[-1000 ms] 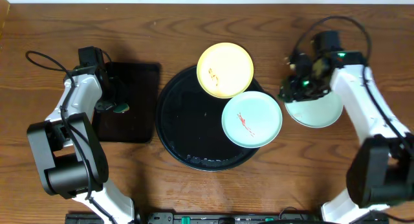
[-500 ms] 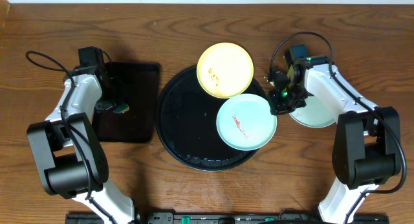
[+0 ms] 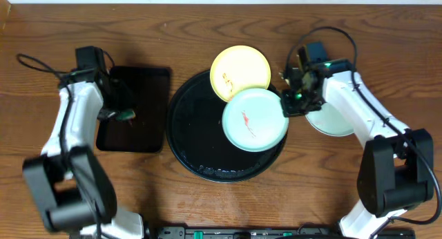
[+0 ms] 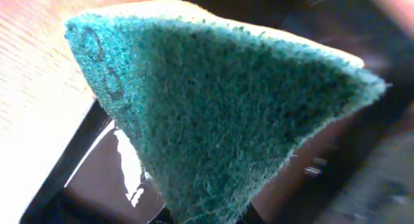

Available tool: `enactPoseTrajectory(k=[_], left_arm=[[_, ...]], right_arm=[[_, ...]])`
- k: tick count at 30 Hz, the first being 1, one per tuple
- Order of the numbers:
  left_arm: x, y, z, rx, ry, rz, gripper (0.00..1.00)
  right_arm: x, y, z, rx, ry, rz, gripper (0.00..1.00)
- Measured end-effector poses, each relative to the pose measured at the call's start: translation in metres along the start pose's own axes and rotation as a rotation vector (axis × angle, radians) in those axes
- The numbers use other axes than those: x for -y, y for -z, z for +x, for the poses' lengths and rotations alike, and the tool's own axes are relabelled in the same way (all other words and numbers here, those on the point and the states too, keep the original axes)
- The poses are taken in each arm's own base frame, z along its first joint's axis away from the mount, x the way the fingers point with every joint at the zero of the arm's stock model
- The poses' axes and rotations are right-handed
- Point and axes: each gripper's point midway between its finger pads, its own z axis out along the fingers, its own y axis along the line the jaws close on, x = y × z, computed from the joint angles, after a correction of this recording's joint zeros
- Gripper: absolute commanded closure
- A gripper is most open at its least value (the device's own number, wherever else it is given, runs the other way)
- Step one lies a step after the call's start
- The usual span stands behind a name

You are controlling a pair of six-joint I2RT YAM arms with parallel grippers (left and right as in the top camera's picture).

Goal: Clean dirty plates on tray and stack at the side
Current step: 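Move right gripper to the other pale green plate and grasp its rim, then bring the sponge with left gripper toward the held pale green plate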

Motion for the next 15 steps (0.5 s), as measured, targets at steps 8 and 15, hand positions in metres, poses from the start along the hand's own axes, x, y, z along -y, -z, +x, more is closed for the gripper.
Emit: enactPoseTrajectory(k=[8,15], left_arm=[[0.036,0.037,0.010,0.035,-0.064,0.084,0.93],[0.073,0.032,0.042,-0.018,-0.093,0.100,0.92]], right_arm=[[-0.060,-0.018,-0.009,0.065,-0.055,0.005,0.99],[-0.083,-0.053,-0.003,0.034,-0.112,0.019,0.99]])
